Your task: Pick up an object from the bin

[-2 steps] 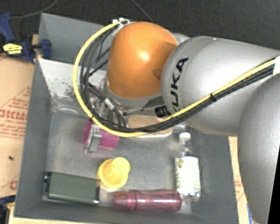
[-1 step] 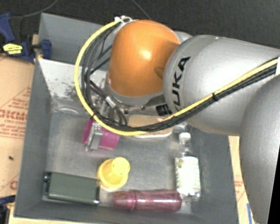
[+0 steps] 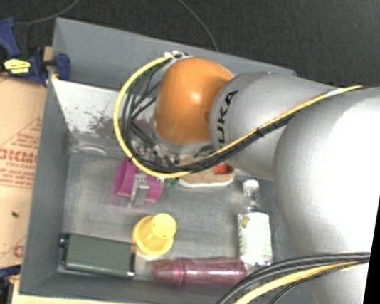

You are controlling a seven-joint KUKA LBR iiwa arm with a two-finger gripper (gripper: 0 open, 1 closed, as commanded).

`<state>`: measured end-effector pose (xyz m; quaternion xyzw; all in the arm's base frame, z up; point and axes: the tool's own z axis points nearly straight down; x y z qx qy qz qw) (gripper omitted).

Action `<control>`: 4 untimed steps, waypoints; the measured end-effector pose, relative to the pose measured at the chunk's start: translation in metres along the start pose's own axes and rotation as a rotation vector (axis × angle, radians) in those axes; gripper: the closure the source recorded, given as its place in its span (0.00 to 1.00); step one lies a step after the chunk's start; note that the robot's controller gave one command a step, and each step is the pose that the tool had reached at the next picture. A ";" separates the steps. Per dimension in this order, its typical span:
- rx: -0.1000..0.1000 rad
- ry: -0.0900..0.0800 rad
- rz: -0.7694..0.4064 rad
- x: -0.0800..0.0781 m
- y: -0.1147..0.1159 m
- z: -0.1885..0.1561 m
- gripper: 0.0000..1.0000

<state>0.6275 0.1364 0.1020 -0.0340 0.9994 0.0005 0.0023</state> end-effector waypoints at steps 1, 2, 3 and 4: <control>0.000 -0.001 -0.109 -0.002 -0.019 -0.055 0.00; -0.001 -0.001 0.006 -0.003 -0.028 0.002 0.00; -0.002 -0.001 0.127 0.017 -0.013 0.032 0.00; -0.001 -0.005 0.096 0.008 -0.019 0.031 1.00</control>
Offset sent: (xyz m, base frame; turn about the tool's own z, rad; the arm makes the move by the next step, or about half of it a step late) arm 0.0045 -0.0267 -0.0020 0.0053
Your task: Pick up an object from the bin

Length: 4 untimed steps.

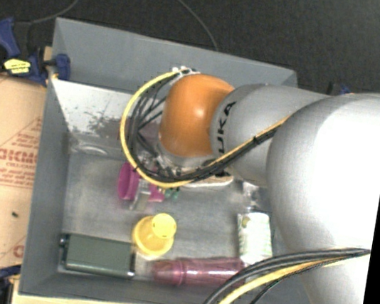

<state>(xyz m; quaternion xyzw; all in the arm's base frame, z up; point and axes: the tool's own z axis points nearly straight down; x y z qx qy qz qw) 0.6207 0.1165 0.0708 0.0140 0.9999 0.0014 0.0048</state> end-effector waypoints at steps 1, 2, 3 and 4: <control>0.000 0.000 0.000 0.000 0.000 0.000 1.00; 0.000 0.002 0.001 0.001 0.000 -0.002 1.00; 0.001 0.007 0.001 0.002 -0.001 -0.014 1.00; 0.001 0.010 0.002 0.002 -0.001 -0.037 1.00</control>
Offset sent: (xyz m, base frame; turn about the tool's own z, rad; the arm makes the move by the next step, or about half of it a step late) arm 0.0000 0.0001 0.0262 0.0000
